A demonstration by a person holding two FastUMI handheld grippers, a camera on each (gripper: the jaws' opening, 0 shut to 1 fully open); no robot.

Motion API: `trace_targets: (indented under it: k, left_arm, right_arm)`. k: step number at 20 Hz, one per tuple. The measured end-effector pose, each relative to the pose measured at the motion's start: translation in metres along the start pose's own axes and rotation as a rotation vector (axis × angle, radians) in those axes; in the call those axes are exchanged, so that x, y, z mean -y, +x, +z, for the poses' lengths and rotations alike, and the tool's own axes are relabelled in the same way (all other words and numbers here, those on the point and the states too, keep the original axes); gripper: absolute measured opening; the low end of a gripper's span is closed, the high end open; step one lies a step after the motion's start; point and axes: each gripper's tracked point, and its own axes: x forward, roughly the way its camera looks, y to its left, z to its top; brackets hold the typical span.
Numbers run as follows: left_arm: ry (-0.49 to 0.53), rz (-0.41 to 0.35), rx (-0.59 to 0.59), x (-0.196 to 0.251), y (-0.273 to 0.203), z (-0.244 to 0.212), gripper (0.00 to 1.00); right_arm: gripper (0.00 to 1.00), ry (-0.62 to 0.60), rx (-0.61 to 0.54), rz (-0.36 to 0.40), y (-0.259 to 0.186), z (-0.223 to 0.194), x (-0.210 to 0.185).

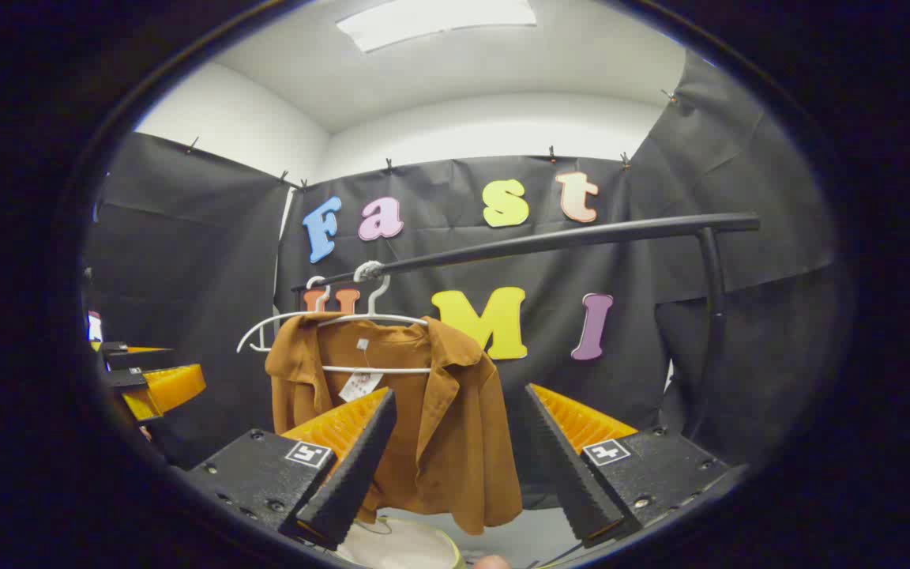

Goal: Grasp the clothes on the hanger with both hands and then place them into the laundry hamper below.

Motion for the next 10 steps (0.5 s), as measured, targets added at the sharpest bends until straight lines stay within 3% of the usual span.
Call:
trace_targets:
  k: [10]
  left_arm:
    - [-0.016,-0.005,0.009,0.000,0.012,0.010,0.98]
  right_arm:
    - [1.00,-0.007,0.020,0.010,0.003,0.004,0.006]
